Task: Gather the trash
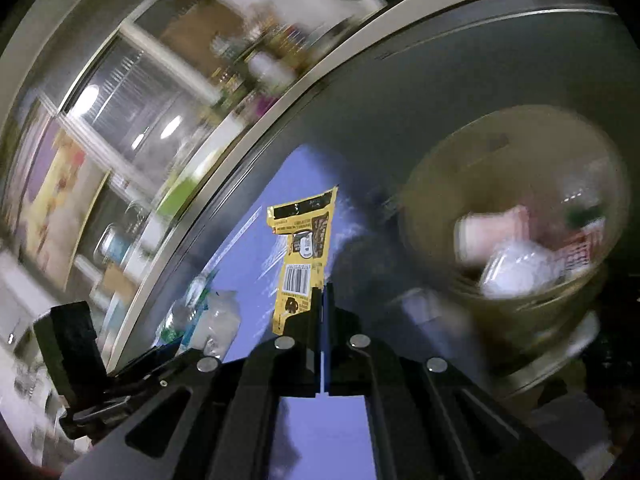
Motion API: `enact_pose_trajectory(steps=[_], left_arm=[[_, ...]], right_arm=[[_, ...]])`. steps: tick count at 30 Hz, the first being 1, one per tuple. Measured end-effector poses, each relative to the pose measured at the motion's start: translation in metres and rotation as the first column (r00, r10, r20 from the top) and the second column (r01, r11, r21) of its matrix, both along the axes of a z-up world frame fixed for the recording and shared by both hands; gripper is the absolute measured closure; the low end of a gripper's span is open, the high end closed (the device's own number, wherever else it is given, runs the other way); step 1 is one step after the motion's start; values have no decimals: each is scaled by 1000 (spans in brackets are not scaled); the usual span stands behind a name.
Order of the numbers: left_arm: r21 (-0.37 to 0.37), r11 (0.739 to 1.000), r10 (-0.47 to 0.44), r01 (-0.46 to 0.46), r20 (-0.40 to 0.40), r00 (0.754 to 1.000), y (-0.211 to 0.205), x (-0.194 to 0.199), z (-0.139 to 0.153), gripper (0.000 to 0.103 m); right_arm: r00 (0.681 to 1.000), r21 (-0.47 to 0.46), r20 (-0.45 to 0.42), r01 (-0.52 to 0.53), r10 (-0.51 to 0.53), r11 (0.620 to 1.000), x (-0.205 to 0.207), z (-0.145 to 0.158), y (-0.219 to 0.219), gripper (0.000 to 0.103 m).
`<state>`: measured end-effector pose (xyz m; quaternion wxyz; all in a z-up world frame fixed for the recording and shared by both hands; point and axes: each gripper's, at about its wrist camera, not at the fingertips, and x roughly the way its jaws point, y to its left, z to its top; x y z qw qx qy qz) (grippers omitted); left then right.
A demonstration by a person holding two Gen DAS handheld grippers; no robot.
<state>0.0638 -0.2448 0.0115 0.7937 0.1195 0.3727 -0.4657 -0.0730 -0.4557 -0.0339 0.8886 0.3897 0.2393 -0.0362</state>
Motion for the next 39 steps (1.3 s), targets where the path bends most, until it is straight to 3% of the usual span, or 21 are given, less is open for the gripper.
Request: enact_pose_trajectory(steps=[4,7,10,16,19,21,22,23,29,36,39], left_arm=[[4,995,-99,99,6,995,-86,1,2,44],[21,990,-138,137,27,990,-138,2,-1,43],[37,988,-148,148,17,989,-172,8,-10,38],[119,987,-102,106,-44,994,-206,24,-34,32],[96,991,-92,97,-62,994,-195,25,-29,32],[74,994,-78,83,-69,995,-182,25,-22,32],[61,995,-69,74,-77,995,-173,25,-18,32],[51,997,-60,65,-81,995,-167,24,-16,32],[17,1000,-11,12,-51,999,-117,3,3,32],[53,998,25,-26,17,1000,-63,-32,6,32],[84,995,45,-48,37,998,-44,-39,6,26]], right_arm=[[989,-25,-20,144,-145,989,-21,1,-53,103],[981,-68,-43,186,-189,980,-20,-1,-72,103],[972,-79,-54,225,-229,971,-14,-9,-88,103],[956,25,-63,287,-285,957,-8,-37,-114,101],[958,42,-45,286,-284,957,-14,-39,-114,92],[956,47,-36,293,-291,955,-21,-37,-109,70],[954,53,-33,300,-299,952,-25,-35,-109,54],[951,61,-21,308,-307,949,-33,-34,-105,50],[951,64,11,306,-308,950,-60,-18,-65,50],[952,55,-33,306,-304,950,-76,-4,-12,50],[956,56,-51,293,-290,955,-72,2,1,50]])
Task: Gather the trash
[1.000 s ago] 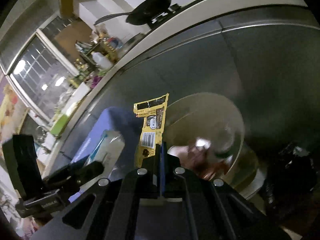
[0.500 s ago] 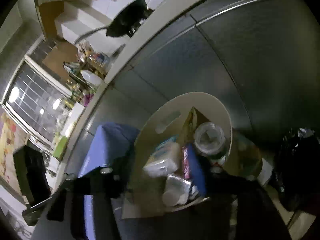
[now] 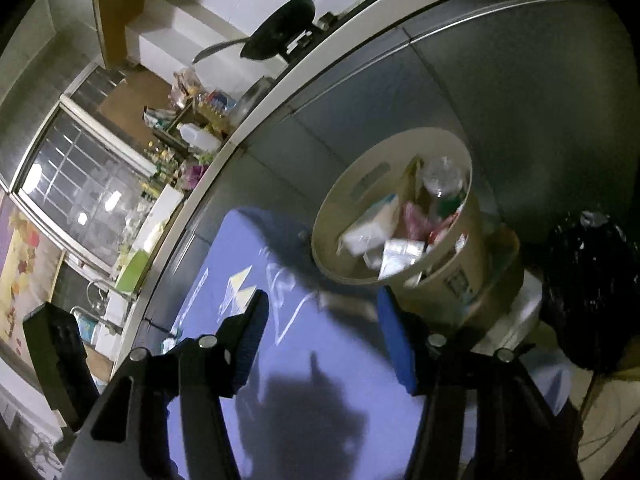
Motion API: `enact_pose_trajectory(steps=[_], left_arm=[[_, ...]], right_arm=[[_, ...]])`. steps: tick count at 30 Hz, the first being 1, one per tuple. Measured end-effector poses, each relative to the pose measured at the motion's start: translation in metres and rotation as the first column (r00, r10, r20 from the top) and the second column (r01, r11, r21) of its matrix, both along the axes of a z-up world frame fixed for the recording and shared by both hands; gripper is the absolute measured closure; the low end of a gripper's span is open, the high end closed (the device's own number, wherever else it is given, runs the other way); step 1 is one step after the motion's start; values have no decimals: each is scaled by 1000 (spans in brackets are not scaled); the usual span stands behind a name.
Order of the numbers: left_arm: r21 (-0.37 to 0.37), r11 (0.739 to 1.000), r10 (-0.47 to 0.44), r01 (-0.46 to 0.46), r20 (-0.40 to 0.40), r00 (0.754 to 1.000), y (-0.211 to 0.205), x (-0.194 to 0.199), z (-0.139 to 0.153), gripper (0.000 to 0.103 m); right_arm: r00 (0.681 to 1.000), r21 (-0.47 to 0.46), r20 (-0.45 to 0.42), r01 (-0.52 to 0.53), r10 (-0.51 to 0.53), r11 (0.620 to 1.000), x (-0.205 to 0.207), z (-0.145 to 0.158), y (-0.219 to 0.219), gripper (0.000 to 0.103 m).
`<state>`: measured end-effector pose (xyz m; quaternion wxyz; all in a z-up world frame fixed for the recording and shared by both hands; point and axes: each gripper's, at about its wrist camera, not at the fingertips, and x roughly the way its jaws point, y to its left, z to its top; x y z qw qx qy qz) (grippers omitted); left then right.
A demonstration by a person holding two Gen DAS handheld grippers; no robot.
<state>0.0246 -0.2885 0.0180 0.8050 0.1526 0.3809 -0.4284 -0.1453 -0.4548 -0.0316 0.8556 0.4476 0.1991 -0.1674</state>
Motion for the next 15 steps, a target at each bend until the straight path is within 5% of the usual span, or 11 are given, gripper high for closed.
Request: enact_pose_trajectory(steps=[15], left_arm=[[-23,995,102,-101,39,994,79,1,12,17]], right_arm=[[999,-30,-30,-28,27,999,13,28,46,50]])
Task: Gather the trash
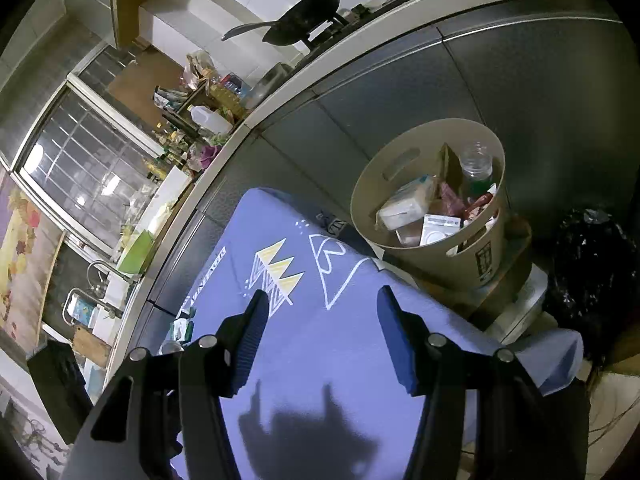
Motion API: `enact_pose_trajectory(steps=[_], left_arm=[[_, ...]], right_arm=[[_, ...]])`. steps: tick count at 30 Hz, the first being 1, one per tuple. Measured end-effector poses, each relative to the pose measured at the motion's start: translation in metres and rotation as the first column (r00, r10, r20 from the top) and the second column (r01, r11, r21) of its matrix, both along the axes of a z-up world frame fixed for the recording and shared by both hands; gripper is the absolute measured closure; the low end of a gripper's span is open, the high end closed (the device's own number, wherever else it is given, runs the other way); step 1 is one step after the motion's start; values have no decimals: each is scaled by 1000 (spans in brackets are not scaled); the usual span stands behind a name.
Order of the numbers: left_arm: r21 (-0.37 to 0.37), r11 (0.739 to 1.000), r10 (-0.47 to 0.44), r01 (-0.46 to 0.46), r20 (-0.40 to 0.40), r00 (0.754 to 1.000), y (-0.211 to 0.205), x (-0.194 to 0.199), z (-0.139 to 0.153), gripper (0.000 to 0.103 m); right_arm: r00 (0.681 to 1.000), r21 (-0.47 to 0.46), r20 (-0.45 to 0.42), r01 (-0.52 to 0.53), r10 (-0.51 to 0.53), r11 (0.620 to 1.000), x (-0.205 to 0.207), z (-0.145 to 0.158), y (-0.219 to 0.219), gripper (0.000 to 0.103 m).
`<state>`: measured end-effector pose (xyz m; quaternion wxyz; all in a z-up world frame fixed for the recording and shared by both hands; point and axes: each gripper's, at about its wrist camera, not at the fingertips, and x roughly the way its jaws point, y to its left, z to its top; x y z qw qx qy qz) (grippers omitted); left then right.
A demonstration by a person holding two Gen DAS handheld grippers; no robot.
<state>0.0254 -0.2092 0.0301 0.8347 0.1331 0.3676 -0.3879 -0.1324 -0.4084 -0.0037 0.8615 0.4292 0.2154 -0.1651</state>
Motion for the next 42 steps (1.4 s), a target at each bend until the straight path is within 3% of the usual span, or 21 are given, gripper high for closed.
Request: enact_pose_trajectory(steps=[17,21,25,35,42], left_arm=[[32,999,41,-43,36,999,18,2,1,17],[43,997,56,-57,38,998,22,3,-1,17],[58,994,86,-88,36,996,27,4,-3,10],[70,981,186,-182,-57,981,57,8,-17,6],[74,967,254,-244,-166,953,89,0,-29,6]], right_arm=[[999,17,-30,-39,40,999,13,2,17,50],[998,33,-28,-47,48,998,16,3,21,42],[999,30,-30,-38,39,999,17,4,24,38],[994,36,-90,-56,59,998,29,2,34,36],[989,-2,-132,-71,70,997,38,4,48,34]])
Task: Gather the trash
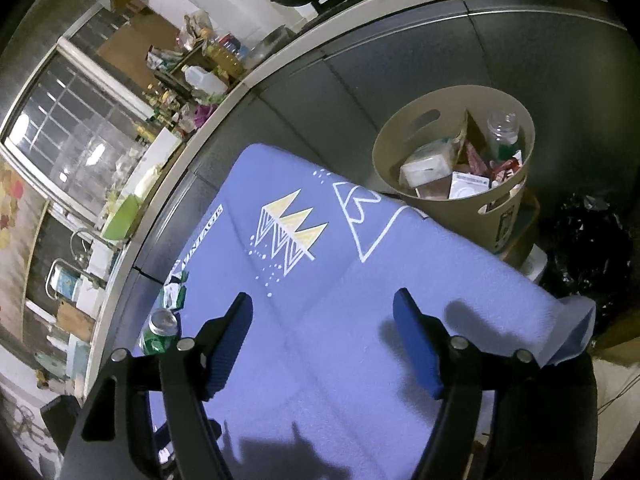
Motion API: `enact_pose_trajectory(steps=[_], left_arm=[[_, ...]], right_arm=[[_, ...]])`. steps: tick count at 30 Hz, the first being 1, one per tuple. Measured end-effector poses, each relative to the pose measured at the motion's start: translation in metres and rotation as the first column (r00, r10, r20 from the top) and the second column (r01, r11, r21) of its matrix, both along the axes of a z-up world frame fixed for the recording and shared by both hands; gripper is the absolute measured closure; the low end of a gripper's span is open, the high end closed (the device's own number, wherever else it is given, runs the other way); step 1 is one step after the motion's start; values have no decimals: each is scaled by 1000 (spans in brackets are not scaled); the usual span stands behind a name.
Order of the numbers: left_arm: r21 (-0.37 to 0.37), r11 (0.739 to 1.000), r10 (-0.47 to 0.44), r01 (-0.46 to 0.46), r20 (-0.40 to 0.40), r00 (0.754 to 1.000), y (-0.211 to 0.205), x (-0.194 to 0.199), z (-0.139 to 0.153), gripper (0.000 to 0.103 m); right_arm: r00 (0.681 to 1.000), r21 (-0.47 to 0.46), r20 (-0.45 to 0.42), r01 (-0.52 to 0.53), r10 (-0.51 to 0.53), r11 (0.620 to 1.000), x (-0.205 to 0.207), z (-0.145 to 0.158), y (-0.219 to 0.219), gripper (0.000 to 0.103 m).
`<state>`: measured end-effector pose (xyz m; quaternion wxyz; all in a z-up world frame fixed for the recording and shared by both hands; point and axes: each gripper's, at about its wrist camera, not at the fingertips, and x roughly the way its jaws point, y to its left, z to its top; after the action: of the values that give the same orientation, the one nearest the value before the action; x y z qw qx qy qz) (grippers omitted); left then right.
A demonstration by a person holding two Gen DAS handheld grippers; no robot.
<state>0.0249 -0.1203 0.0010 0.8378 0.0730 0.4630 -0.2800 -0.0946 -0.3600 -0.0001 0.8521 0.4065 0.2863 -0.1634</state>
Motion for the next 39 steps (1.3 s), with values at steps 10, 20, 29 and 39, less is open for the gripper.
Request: enact_pose_trajectory(steps=[10,20,29,39], left_arm=[[-83,996,3,-12,-105,994,27,-3,-6,6],[-14,998,57,-58,-79,995,34,6,-7,6],[27,995,100,-100,-25,995,44,12,-4,6],[66,994,89,-90,26,996,45,14,-3,6]], right_arm=[[994,-66,49,-99,102,993,8,15,20,34],[977,-96,28,-209,212,973,24,16,46,34],[963,-75,12,-269,271,960,36,11,62,34],[967,-99,14,-251,254,963,36,14,63,34]])
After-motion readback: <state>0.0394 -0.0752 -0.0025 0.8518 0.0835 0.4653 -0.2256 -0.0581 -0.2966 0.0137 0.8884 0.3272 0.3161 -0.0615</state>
